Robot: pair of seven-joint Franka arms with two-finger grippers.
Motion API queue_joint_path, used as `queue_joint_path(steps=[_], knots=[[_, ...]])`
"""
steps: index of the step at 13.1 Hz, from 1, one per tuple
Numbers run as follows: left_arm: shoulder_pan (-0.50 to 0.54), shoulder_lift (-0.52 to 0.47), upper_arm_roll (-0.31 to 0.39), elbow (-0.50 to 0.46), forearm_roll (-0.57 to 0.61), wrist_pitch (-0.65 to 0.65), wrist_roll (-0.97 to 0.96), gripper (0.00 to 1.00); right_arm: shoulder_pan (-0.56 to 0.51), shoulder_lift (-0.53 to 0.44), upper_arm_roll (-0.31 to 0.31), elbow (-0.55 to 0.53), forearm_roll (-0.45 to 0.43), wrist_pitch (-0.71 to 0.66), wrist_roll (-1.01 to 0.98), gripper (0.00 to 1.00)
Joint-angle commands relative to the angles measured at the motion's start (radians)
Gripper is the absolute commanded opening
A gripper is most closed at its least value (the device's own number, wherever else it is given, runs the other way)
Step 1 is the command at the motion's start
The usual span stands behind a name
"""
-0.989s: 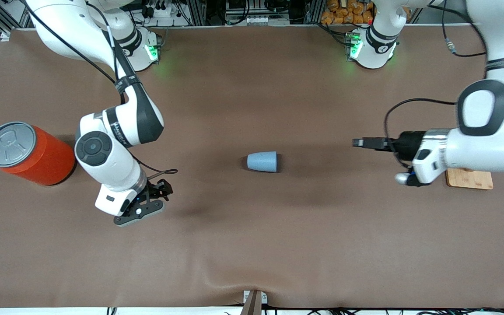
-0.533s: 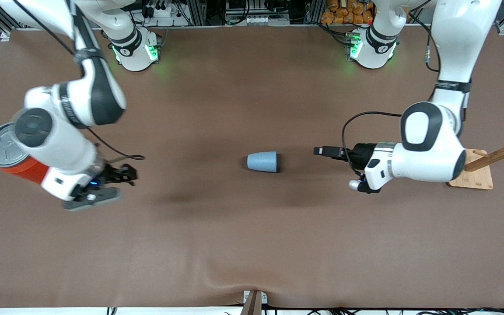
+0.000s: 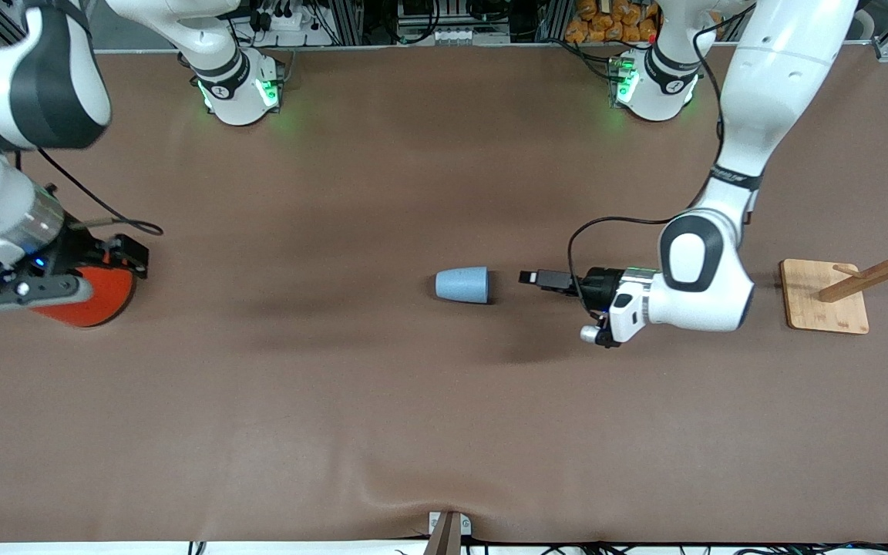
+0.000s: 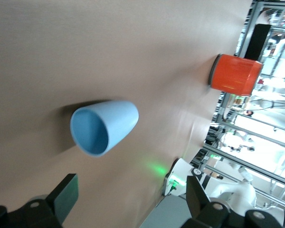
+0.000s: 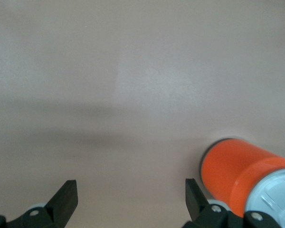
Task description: Flip cup
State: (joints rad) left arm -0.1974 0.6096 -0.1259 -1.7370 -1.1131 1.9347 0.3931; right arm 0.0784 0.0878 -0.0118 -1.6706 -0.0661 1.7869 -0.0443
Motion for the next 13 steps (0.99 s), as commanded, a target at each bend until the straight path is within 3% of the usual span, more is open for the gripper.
queue_joint_path(steps=[1, 4, 10, 13], knots=[[-0.048, 0.050, 0.000, 0.005, -0.080, 0.073, 0.094, 1.00, -0.040, -0.081, 0.019, -0.046, -0.003, -0.015, 0.011, 1.00], [-0.080, 0.102, -0.001, 0.005, -0.195, 0.118, 0.188, 1.00, -0.068, -0.114, 0.021, -0.040, 0.008, -0.069, -0.012, 1.00], [-0.102, 0.142, -0.001, 0.011, -0.277, 0.119, 0.191, 1.00, -0.147, -0.134, 0.006, -0.037, 0.072, -0.093, -0.071, 1.00], [-0.120, 0.160, -0.001, 0.013, -0.323, 0.122, 0.193, 1.00, -0.131, -0.123, 0.013, 0.029, 0.072, -0.191, -0.054, 1.00]])
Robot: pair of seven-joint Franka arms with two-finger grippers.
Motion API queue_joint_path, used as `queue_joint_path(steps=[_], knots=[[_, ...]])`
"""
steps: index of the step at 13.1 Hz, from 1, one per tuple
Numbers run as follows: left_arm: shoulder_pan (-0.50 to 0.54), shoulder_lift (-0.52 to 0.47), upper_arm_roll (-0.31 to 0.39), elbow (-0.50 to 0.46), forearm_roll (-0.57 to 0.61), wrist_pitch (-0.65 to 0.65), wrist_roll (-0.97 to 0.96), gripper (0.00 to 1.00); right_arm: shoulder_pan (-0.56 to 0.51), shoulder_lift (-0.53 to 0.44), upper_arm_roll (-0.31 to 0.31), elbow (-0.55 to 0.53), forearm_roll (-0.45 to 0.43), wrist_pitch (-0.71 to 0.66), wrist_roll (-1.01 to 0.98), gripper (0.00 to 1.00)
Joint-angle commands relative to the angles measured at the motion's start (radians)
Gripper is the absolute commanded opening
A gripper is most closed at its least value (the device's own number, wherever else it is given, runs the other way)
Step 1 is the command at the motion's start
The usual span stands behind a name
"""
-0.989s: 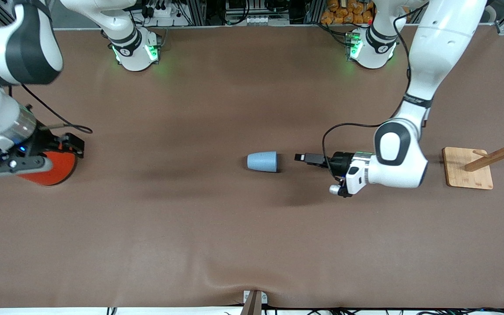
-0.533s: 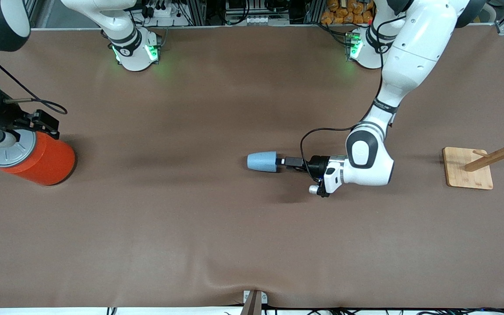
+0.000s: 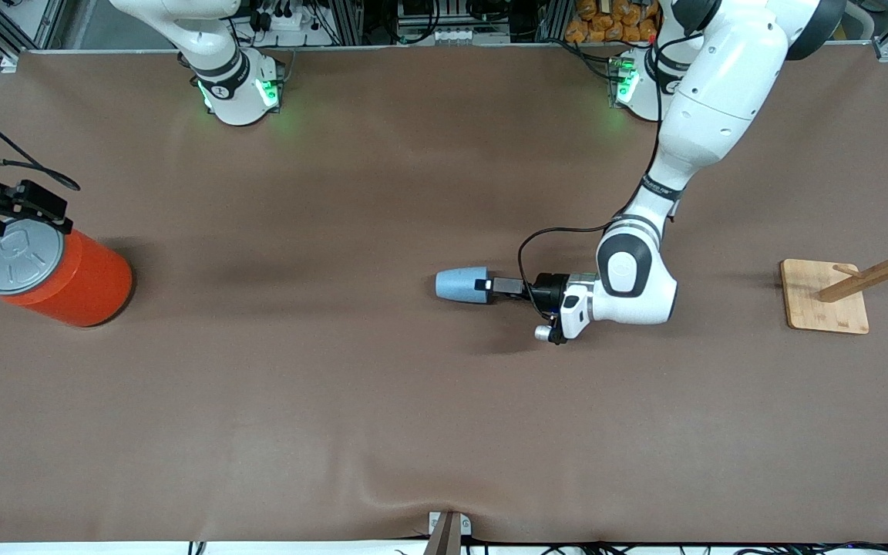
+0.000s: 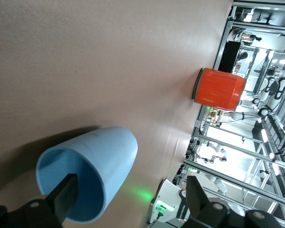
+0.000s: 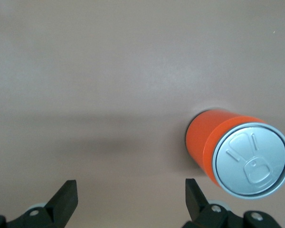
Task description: Flip cup
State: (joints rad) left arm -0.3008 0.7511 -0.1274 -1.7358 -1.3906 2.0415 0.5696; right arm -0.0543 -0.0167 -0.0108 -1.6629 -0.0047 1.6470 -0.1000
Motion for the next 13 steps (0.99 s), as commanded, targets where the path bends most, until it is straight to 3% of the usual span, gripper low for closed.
queue_joint_path(steps=[1, 3, 4, 6, 7, 9, 13], knots=[[-0.024, 0.024, 0.000, 0.013, -0.060, 0.020, 0.016, 1.00, 0.004, -0.020, 0.014, 0.023, 0.011, -0.068, 0.040, 1.00], [-0.032, 0.025, 0.000, 0.013, -0.067, 0.025, 0.018, 1.00, 0.007, -0.025, 0.020, 0.038, 0.012, -0.119, 0.085, 1.00], [-0.035, 0.027, 0.000, 0.015, -0.067, 0.026, 0.019, 0.89, 0.007, -0.026, 0.020, 0.037, 0.012, -0.121, 0.085, 1.00], [-0.035, 0.027, 0.000, 0.021, -0.064, 0.026, 0.023, 0.37, 0.017, -0.028, 0.020, 0.032, 0.012, -0.105, 0.083, 1.00], [-0.029, 0.027, 0.000, 0.021, -0.064, 0.026, 0.029, 0.18, 0.024, -0.028, 0.020, 0.031, 0.012, -0.105, 0.085, 1.00], [-0.027, 0.030, 0.002, 0.021, -0.062, 0.026, 0.041, 0.00, 0.025, -0.028, 0.018, 0.029, 0.024, -0.099, 0.085, 1.00], [-0.021, 0.025, 0.003, 0.021, -0.053, 0.025, 0.030, 0.00, 0.027, -0.028, 0.020, 0.034, 0.034, -0.124, 0.086, 1.00]])
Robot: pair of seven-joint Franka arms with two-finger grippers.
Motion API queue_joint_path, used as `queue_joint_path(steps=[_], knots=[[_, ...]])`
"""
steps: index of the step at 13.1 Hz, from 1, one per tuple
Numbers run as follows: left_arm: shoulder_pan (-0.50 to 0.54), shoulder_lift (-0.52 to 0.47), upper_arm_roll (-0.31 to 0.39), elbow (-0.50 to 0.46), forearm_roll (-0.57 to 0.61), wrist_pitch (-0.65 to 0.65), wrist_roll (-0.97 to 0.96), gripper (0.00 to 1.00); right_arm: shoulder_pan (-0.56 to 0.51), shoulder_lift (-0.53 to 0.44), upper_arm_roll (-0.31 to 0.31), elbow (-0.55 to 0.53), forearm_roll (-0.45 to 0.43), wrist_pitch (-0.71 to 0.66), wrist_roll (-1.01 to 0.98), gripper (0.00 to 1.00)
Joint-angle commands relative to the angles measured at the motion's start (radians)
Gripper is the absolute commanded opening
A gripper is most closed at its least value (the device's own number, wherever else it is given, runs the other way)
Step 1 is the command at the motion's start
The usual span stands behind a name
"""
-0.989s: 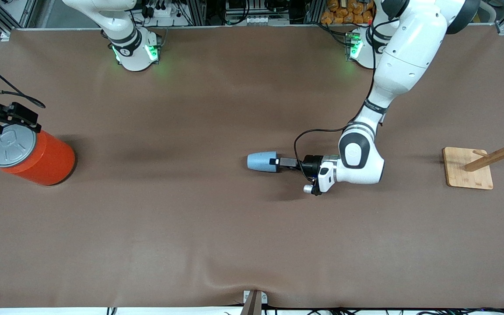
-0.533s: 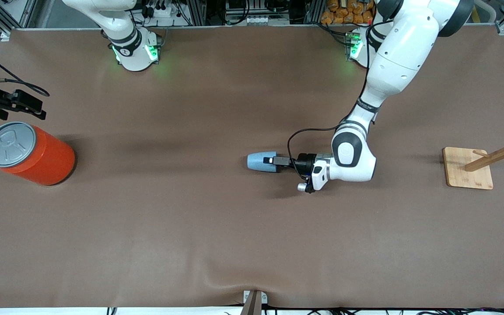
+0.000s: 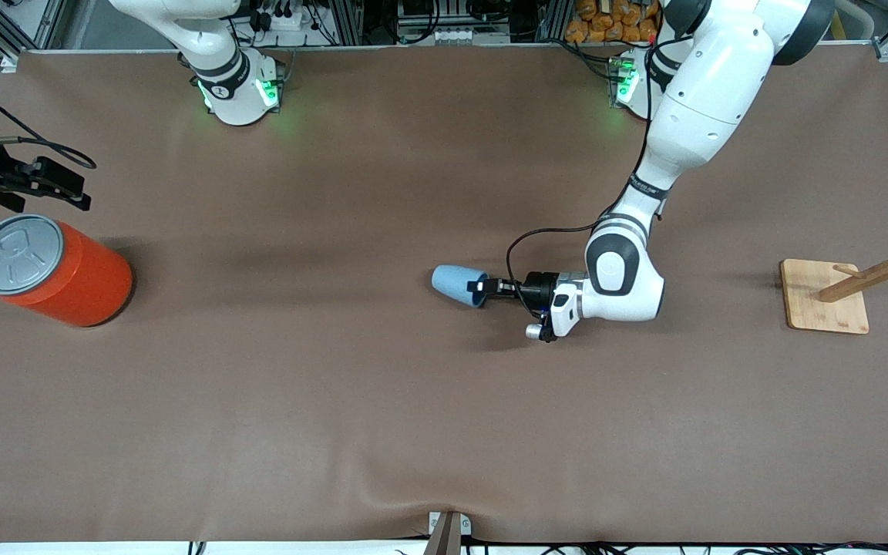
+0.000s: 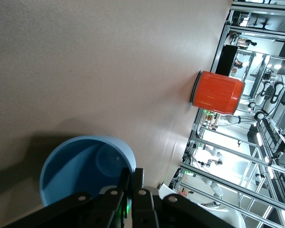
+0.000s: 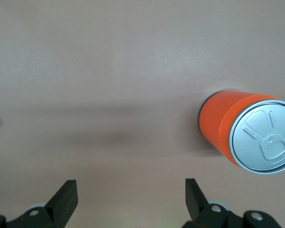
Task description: Flip cup
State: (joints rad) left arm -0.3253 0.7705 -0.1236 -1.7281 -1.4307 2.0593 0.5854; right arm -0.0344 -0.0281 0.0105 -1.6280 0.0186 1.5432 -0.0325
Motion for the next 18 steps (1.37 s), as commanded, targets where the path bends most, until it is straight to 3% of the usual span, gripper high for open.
queue_joint_path(steps=[1, 5, 9, 12, 14, 18], knots=[[0.002, -0.002, -0.001, 0.015, -0.011, 0.005, 0.001, 0.00, 0.011, -0.015, -0.001, 0.017, 0.018, -0.052, 0.019, 1.00], [-0.011, -0.029, 0.005, 0.073, 0.001, 0.001, -0.152, 0.00, 0.013, -0.004, -0.004, 0.096, 0.020, -0.141, 0.017, 1.00], [0.008, -0.160, -0.002, 0.105, 0.365, 0.001, -0.447, 0.00, 0.016, -0.003, -0.006, 0.100, 0.021, -0.141, 0.017, 1.00], [0.015, -0.215, 0.010, 0.096, 0.425, -0.004, -0.534, 0.00, 0.007, 0.005, -0.009, 0.128, 0.046, -0.143, 0.011, 1.00], [0.019, -0.241, 0.031, 0.099, 0.655, -0.001, -0.542, 0.00, 0.004, 0.037, -0.011, 0.129, 0.092, -0.143, 0.006, 1.00], [0.020, -0.307, 0.094, 0.073, 0.953, -0.005, -0.564, 0.00, -0.024, 0.066, -0.014, 0.132, 0.147, -0.140, 0.006, 1.00]])
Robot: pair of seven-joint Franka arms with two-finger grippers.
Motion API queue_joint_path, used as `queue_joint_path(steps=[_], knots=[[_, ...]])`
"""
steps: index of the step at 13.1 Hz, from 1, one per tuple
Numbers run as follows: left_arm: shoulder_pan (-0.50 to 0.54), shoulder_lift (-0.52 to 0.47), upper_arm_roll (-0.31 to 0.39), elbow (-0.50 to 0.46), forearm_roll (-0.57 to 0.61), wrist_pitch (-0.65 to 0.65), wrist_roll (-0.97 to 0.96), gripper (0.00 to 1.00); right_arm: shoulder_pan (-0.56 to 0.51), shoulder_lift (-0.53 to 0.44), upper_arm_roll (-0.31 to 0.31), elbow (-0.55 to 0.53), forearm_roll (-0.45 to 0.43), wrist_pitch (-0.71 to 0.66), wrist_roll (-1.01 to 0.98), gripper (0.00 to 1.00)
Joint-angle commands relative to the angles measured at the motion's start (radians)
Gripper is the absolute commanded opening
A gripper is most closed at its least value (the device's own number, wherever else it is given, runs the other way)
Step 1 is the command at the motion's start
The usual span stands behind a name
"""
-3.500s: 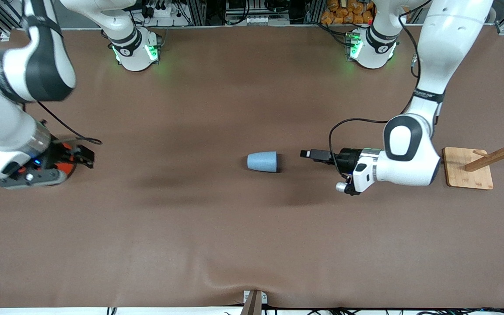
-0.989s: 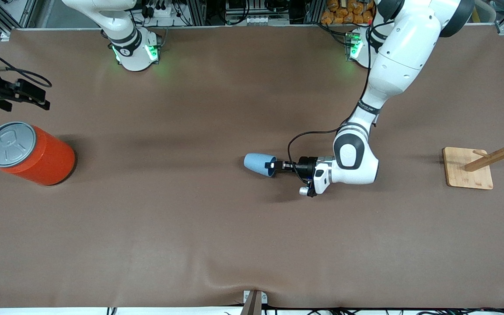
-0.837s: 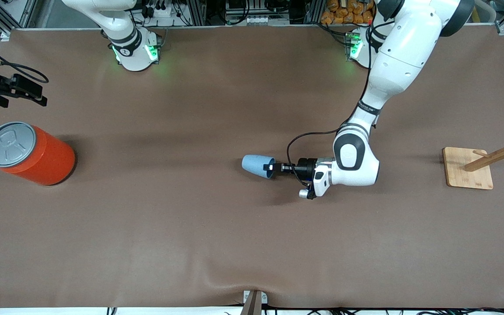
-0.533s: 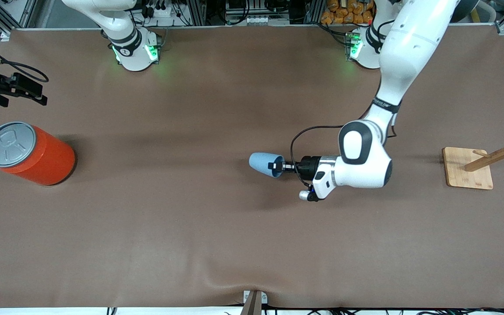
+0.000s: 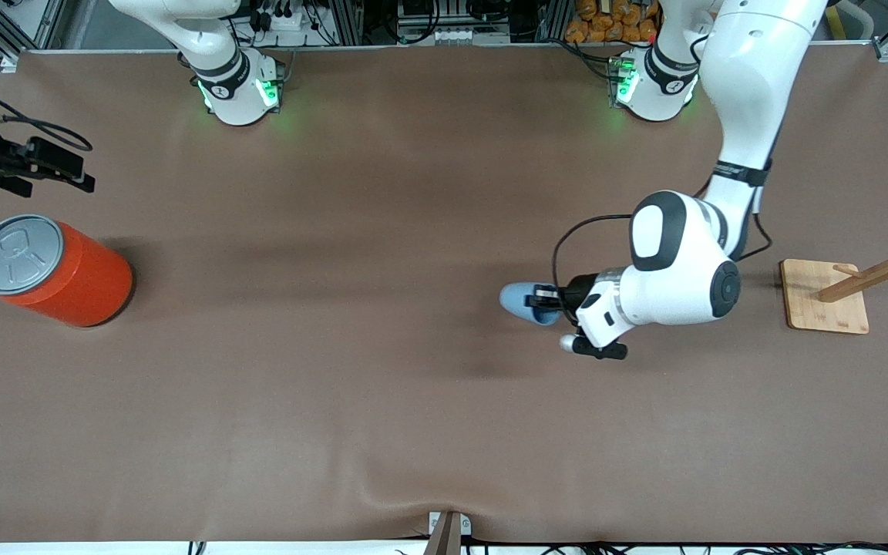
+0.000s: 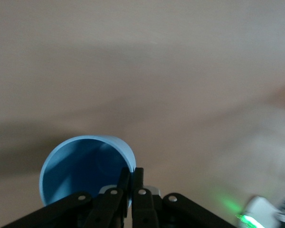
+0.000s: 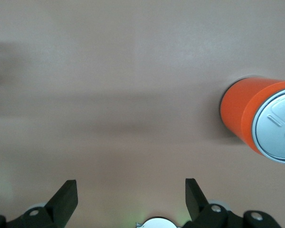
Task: Flip cup
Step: 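Carry the cup toward the wooden stand and turn it upright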
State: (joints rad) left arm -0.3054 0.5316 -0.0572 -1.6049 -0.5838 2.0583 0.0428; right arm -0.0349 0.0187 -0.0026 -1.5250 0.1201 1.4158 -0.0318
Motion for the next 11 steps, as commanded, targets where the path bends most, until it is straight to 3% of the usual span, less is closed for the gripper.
queue_joint_path(steps=[1, 4, 6, 8, 11], knots=[[0.002, -0.097, 0.049, -0.070, 0.175, -0.004, -0.026, 0.00, -0.033, 0.024, -0.002, 0.026, 0.055, -0.014, 0.006, 1.00], [0.049, -0.160, 0.065, -0.160, 0.318, 0.008, -0.027, 0.00, -0.075, 0.053, 0.000, 0.046, 0.081, -0.021, 0.000, 1.00], [0.080, -0.260, 0.062, -0.284, 0.428, 0.040, -0.027, 0.00, -0.082, 0.061, 0.000, 0.048, 0.085, -0.032, 0.000, 1.00], [0.133, -0.385, 0.059, -0.514, 0.520, 0.265, -0.011, 0.00, -0.085, 0.073, 0.000, 0.048, 0.087, -0.031, 0.001, 1.00], [0.143, -0.424, 0.059, -0.619, 0.550, 0.336, -0.026, 0.00, -0.086, 0.075, -0.002, 0.060, 0.082, -0.028, 0.001, 1.00]])
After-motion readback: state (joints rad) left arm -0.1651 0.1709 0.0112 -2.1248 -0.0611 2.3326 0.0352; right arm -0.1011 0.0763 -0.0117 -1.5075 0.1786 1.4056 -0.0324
